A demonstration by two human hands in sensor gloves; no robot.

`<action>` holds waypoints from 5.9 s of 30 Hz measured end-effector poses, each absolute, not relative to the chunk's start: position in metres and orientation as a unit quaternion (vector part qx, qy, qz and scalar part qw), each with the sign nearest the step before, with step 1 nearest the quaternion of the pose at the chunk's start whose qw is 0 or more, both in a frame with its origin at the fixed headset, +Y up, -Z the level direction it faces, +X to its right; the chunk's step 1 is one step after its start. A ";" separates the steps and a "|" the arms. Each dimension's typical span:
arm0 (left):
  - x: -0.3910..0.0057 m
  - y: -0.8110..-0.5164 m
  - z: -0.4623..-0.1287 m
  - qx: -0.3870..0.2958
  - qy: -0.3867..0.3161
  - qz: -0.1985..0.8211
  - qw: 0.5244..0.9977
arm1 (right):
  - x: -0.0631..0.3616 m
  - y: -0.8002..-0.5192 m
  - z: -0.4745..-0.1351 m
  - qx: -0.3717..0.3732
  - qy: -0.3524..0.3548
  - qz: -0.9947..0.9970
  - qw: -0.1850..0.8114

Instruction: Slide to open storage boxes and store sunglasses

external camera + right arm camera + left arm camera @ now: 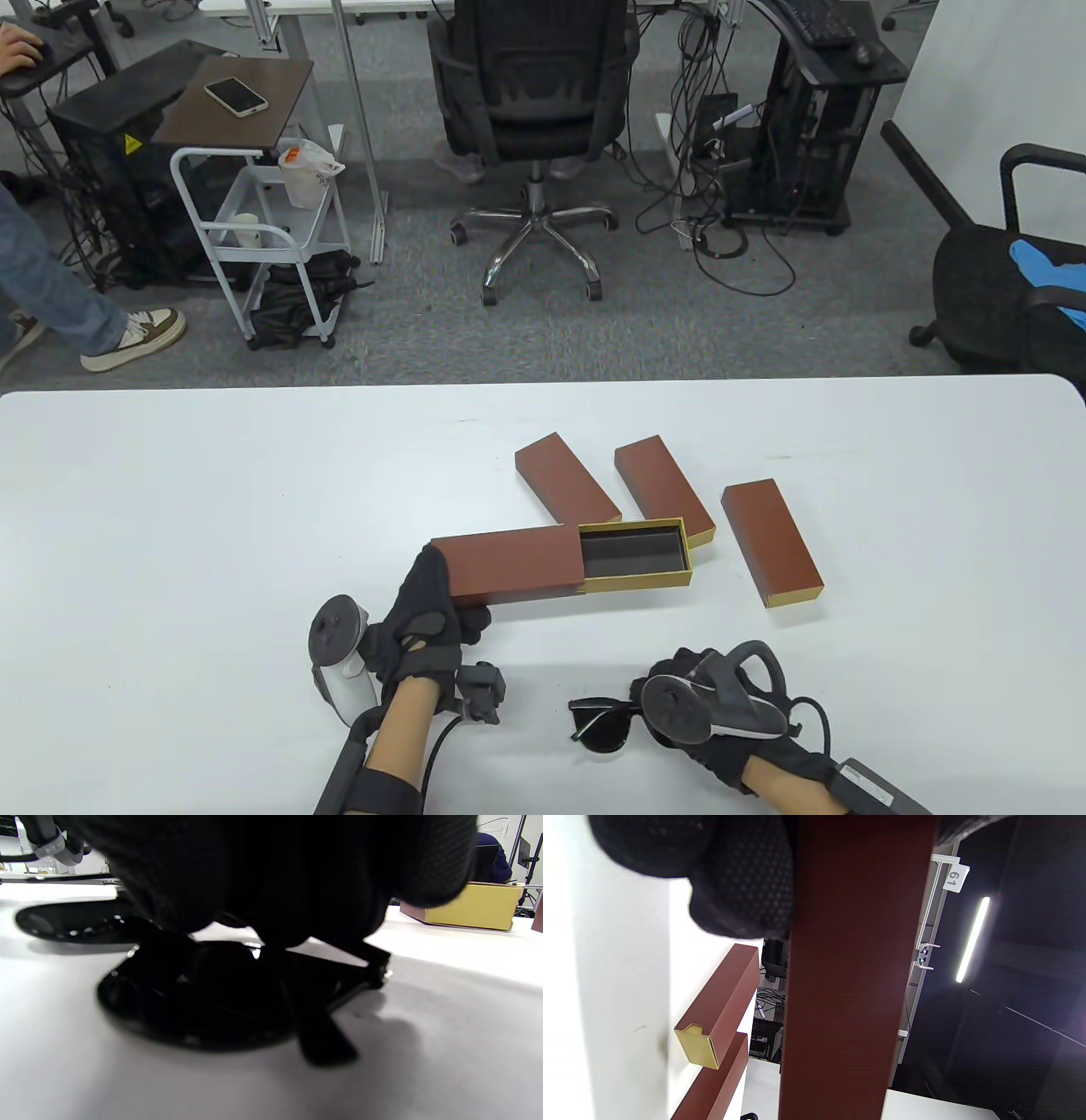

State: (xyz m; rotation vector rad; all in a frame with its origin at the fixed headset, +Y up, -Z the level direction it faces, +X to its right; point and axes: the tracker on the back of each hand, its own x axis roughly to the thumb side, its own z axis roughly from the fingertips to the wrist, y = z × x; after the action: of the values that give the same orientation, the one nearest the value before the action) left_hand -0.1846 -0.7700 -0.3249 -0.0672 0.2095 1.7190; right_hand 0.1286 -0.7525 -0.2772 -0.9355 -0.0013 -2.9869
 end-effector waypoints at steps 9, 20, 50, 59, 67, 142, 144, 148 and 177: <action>-0.184 -0.771 -0.323 -0.034 0.096 0.751 0.652 | 0.128 -0.748 -0.274 -0.302 0.023 -0.953 0.010; -0.182 -0.774 -0.322 -0.044 0.105 0.746 0.657 | 0.148 -0.670 -0.281 -0.274 0.132 -0.952 0.014; -0.163 -0.764 -0.321 -0.080 0.065 0.750 0.653 | 0.138 -0.595 -0.311 -0.198 0.195 -0.942 0.186; -0.158 -0.762 -0.321 -0.089 0.049 0.742 0.663 | 0.124 -0.598 -0.314 -0.210 0.167 -0.948 0.173; -0.155 -0.762 -0.322 -0.100 0.034 0.743 0.661 | 0.119 -0.600 -0.318 -0.209 0.141 -0.956 0.148; -0.144 -0.775 -0.323 -0.145 0.021 0.756 0.638 | 0.230 -0.726 -0.330 0.024 0.068 -0.776 -0.627; -0.142 -0.774 -0.322 -0.151 0.028 0.759 0.633 | 0.228 -0.727 -0.329 0.020 0.063 -0.759 -0.647; -0.135 -0.771 -0.321 -0.174 0.015 0.753 0.634 | 0.222 -0.729 -0.330 -0.024 0.023 -0.747 -0.664; -0.111 -0.768 -0.319 -0.231 -0.045 0.720 0.653 | 0.191 -0.721 -0.324 -0.147 0.010 -0.782 -0.605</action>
State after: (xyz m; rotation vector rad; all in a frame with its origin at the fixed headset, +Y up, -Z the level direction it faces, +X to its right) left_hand -0.1109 -0.7681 -0.3189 -0.5251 -0.1017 1.6345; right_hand 0.1909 -0.7206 -0.3238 -0.8213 0.0571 -4.3645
